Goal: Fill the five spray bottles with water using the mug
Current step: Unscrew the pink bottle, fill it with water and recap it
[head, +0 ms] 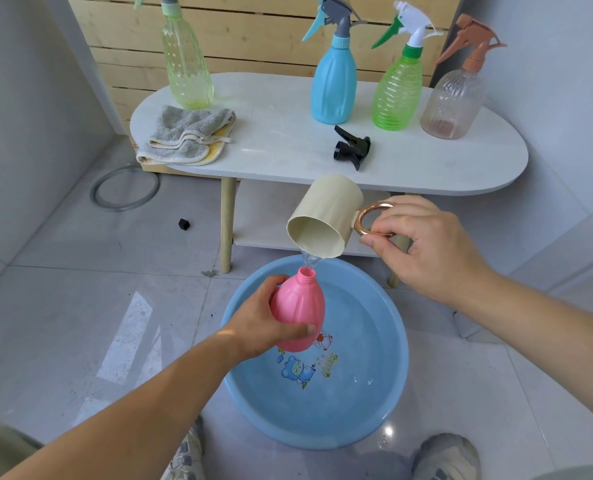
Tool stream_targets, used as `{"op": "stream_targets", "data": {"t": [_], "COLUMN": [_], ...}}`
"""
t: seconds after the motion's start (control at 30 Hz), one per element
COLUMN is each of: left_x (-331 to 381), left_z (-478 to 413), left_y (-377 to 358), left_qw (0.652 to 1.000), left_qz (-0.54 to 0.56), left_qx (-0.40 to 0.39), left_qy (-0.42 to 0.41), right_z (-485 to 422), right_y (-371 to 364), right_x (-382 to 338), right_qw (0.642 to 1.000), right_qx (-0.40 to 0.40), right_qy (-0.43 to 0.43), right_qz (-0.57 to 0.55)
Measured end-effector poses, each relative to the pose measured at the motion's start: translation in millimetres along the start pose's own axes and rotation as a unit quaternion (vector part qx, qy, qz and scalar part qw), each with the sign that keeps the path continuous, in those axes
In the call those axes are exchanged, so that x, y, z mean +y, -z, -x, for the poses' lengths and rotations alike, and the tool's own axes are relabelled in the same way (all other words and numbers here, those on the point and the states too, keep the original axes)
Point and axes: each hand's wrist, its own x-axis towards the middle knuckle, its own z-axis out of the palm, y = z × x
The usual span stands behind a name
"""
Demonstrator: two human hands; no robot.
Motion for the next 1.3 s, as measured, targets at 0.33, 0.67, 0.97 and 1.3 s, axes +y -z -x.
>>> {"op": "stream_targets", "data": {"t": [0.33,0.67,0.97,1.3], "left_x": [4,5,-17,-52], "left_z": [3,4,5,-3], "left_y": [0,0,-2,-3], "left_qw": [1.0,1.0,1.0,0.996], "left_qz": [-0.006,0.0,-0.008,-0.029], "left_qx": [0.0,0.008,-0.003,0.001], "left_qy": [0.001,0.004,0.024,0.081], "right_z": [1,7,18,60], "right_y": [-4,-22,-80,-185], "right_x": [6,8,41,113], "right_qw": [0.994,0.988,0.932,0.915], "right_qx": [0.014,-0.013,-0.135,-0.258], "right_qy": [0.096,0.146,-0.302,-0.292], "right_qz": [0.041,0.056,-0.147,-0.107]}}
